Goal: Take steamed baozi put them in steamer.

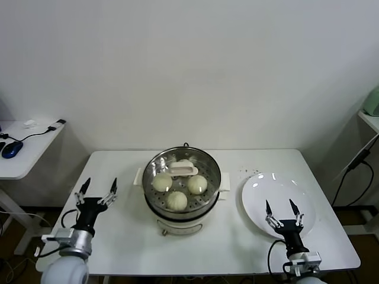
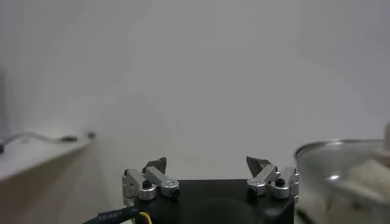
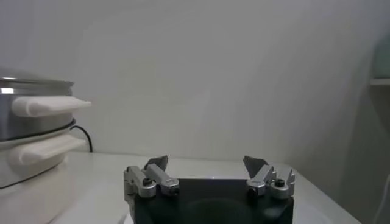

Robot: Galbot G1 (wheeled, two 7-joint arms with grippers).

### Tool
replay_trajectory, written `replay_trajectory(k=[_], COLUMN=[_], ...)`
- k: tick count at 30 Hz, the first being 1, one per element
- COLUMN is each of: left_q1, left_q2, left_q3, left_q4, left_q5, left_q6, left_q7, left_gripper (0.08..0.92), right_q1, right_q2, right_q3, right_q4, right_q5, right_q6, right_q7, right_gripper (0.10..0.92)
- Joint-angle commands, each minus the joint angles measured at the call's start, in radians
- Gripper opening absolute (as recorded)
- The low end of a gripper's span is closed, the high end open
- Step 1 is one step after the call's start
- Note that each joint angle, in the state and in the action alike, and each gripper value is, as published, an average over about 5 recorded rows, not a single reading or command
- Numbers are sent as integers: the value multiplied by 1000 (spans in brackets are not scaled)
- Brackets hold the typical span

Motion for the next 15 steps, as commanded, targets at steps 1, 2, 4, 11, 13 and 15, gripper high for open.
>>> replay_trajectory(k=[1,2,4,11,13,15], left_q1=[28,27,27,40,46,52], left_q2=[29,27,23,13,11,8], left_q3=[-9,-6,-2,5,7,9], left_q4=[321,327,333,305,289,275], left_q5=[-108,-105,-102,-88,-87,-85], left_q6=[-216,-220,-225,-233,-232,-231], left_q7=[63,64,66,70,71,71], left_gripper=[823,823,823,823,823,823], right_q1=[8,8,10,17,18,18], right_q2=[-6,-5,-5,-5,-5,-4], right_q3=[-13,-14,-18,-26,-28,-28], right_q4=[-36,-35,-35,-34,-33,-33], right_q5=[24,25,25,23,23,23], right_q6=[20,18,16,11,10,10], right_q7=[4,5,6,9,10,11], right_gripper=[823,823,823,823,823,823])
